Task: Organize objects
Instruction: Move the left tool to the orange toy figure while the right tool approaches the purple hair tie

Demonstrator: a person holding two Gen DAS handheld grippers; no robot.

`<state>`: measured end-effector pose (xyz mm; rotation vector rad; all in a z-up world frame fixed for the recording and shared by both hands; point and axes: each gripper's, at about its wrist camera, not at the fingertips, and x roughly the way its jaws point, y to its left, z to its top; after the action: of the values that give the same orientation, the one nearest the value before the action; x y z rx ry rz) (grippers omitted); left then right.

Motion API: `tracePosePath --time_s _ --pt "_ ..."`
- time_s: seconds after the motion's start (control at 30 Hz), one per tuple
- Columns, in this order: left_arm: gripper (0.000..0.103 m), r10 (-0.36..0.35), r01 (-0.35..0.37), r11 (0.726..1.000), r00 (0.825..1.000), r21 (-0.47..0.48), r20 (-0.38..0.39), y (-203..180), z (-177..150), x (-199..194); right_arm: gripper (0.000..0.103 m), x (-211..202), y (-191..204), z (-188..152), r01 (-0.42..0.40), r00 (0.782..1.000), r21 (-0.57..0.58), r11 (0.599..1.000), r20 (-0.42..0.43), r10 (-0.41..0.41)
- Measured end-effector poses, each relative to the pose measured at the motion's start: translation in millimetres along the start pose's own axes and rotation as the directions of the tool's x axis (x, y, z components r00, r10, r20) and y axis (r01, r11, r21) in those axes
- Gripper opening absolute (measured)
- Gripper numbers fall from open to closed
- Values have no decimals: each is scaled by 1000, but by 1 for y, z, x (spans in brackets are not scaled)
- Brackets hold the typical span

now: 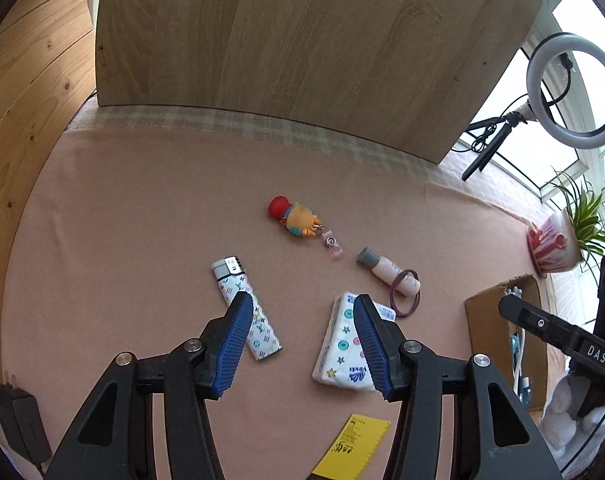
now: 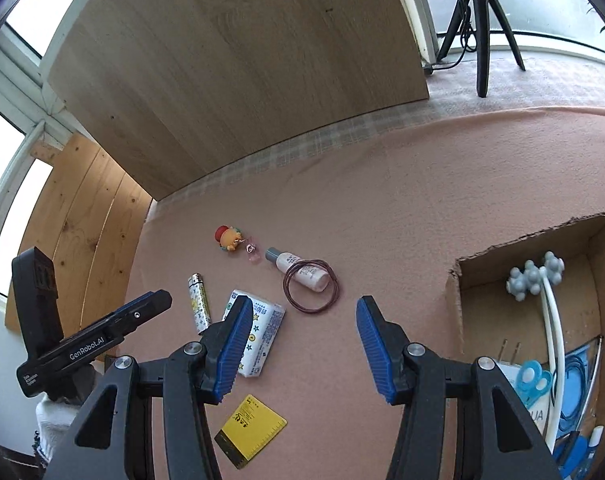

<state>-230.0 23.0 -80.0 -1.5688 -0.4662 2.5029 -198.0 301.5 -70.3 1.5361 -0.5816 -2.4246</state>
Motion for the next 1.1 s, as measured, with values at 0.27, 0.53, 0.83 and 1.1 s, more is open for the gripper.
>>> tracePosePath --time_s 0.27,0.53,0.83,1.1 --pt "55 0 -2 1000 999 -31 -50 -3 31 44 41 50 8 8 -26 994 15 1000 -108 28" --pt "55 48 -55 996 995 -71 -86 -1 58 85 37 88 8 8 -47 984 68 997 -167 58" --pt "56 89 -98 991 991 -88 -104 -5 68 114 37 109 30 14 33 984 4 999 -173 -32" --pt "43 124 -128 990 990 -60 -65 -7 71 119 16 116 22 14 96 978 -59 994 -179 -105"
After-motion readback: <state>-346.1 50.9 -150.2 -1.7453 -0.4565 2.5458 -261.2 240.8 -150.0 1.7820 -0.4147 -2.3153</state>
